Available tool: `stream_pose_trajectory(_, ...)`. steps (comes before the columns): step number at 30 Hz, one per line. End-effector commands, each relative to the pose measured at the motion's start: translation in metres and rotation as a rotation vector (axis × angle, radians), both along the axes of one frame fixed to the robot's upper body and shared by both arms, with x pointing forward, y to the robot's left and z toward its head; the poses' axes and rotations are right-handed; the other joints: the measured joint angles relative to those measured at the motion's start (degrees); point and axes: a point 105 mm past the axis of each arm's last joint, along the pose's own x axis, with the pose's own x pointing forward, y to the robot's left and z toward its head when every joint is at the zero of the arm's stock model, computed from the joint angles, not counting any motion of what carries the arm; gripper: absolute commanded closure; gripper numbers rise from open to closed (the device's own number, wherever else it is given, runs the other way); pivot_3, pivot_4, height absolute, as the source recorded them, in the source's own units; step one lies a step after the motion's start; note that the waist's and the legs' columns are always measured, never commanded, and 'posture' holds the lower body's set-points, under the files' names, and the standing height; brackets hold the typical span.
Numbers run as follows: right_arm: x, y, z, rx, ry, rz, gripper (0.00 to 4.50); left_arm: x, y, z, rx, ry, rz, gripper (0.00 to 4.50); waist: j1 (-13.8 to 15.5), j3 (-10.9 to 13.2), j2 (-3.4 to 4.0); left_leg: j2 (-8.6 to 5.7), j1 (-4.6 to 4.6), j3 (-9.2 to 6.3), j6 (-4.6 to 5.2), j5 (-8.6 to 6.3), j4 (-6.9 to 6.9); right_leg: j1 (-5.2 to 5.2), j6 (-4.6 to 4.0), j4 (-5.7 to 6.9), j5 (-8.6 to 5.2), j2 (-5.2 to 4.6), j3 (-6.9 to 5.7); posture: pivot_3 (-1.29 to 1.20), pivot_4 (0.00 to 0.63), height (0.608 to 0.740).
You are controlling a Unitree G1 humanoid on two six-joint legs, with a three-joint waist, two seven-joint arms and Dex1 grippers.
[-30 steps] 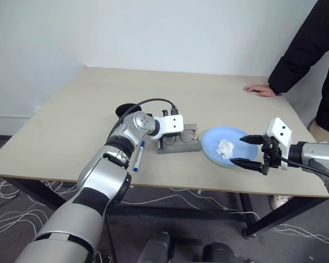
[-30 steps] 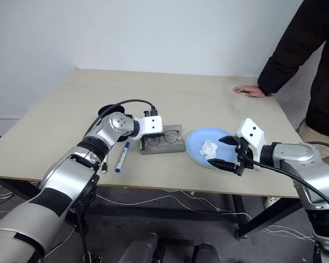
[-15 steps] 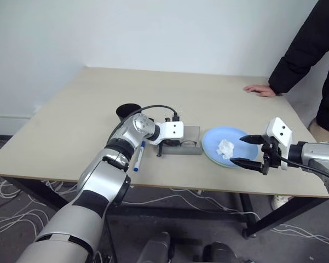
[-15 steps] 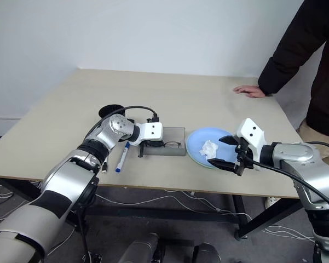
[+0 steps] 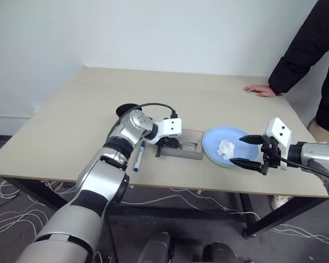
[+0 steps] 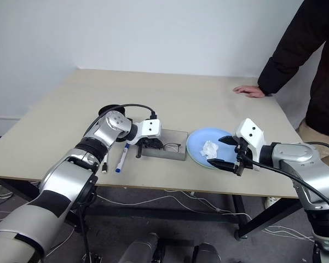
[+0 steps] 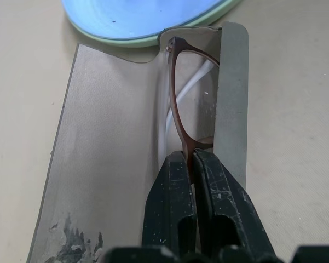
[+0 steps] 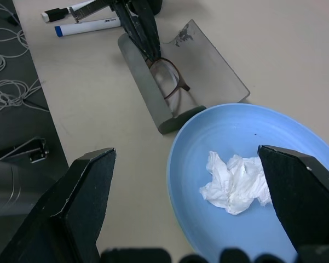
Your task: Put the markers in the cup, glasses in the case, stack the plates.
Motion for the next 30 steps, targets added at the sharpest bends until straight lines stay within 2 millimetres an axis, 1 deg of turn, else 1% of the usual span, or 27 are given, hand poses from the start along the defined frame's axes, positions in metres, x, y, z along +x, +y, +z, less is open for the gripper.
stream_pose_trajectory(1, 0.001, 0.004, 0.012, 0.003, -0.053, 0.015, 0.0, 0.0, -0.002, 0.002, 0.024, -0.035, -0.028, 3.81, 0.0, 0.0, 0.0, 0.0, 0.0, 0.0, 0.0, 0.0, 0.0, 0.0, 0.0, 0.0, 0.0, 0.0, 0.0, 0.0, 0.0, 0.701)
stream_pose_trajectory(4, 0.0, 0.005, 0.011, 0.004, -0.051, 0.018, 0.0, 0.004, -0.001, 0.005, 0.026, -0.058, -0.01, 2.8, 0.0, 0.0, 0.0, 0.0, 0.0, -0.01, 0.0, 0.0, 0.01, 0.01, 0.01, 0.01, 0.0, 0.0, 0.0, 0.0, 0.0, 0.701)
stream_pose_trajectory(9, 0.0, 0.005, 0.011, 0.005, -0.051, 0.019, 0.0, 0.015, -0.006, 0.022, -0.015, -0.171, 0.018, 1.08, 0.0, 0.0, 0.0, 0.0, 0.0, 0.0, 0.0, 0.0, 0.03, 0.02, 0.04, 0.01, 0.03, -0.01, 0.0, 0.0, 0.0, 0.701)
stream_pose_trajectory(10, 0.0, 0.006, 0.01, 0.005, -0.051, 0.019, 0.0, 0.018, -0.008, 0.03, -0.042, -0.189, 0.025, 1.08, 0.0, 0.0, 0.0, 0.0, 0.0, 0.0, 0.0, 0.0, 0.03, 0.02, 0.04, 0.01, 0.03, -0.01, 0.0, 0.0, 0.0, 0.701)
stream_pose_trajectory(14, 0.0, 0.006, 0.01, 0.006, -0.05, 0.019, 0.0, 0.026, -0.011, 0.051, -0.117, -0.226, 0.068, 1.08, 0.0, 0.0, -0.01, 0.0, -0.03, 0.0, 0.0, 0.0, 0.04, -0.01, 0.05, 0.01, 0.05, 0.0, 0.0, 0.0, 0.0, 0.701)
stream_pose_trajectory(17, 0.0, 0.006, 0.011, 0.007, -0.05, 0.021, 0.0, 0.039, -0.006, 0.065, -0.143, -0.299, 0.167, 1.08, 0.0, 0.0, -0.01, 0.0, -0.05, 0.0, 0.0, 0.0, 0.05, -0.01, 0.07, 0.0, 0.06, -0.01, 0.0, 0.0, 0.0, 0.701)
stream_pose_trajectory(19, 0.0, 0.007, 0.012, 0.008, -0.052, 0.023, 0.0, 0.049, 0.0, 0.068, -0.153, -0.354, 0.253, 1.45, 0.0, 0.0, -0.01, 0.0, -0.05, 0.0, 0.0, 0.0, 0.06, -0.01, 0.08, 0.0, 0.07, -0.01, 0.0, 0.0, 0.0, 0.701)
stream_pose_trajectory(21, -0.001, 0.007, 0.012, 0.009, -0.053, 0.022, 0.0, 0.053, 0.003, 0.068, -0.161, -0.379, 0.295, 1.98, 0.0, 0.0, -0.01, 0.0, -0.05, -0.01, 0.0, 0.0, 0.05, -0.01, 0.13, 0.01, 0.1, 0.0, 0.0, 0.0, 0.0, 0.701)
stream_pose_trajectory(28, -0.002, 0.008, 0.012, 0.01, -0.054, 0.019, 0.0, 0.063, 0.012, 0.05, -0.143, -0.433, 0.445, 4.48, 0.1, 0.0, -0.01, -0.01, -0.06, 0.0, 0.0, 0.0, 0.07, -0.01, 0.22, 0.0, 0.15, 0.0, 0.0, 0.0, 0.0, 0.701)
stream_pose_trajectory(30, -0.002, 0.008, 0.013, 0.01, -0.053, 0.017, 0.0, 0.065, 0.014, 0.047, -0.133, -0.453, 0.475, 4.48, 0.1, 0.0, -0.02, -0.01, -0.06, 0.0, 0.0, 0.0, 0.07, -0.01, 0.24, 0.0, 0.16, -0.01, 0.0, 0.0, 0.0, 0.701)
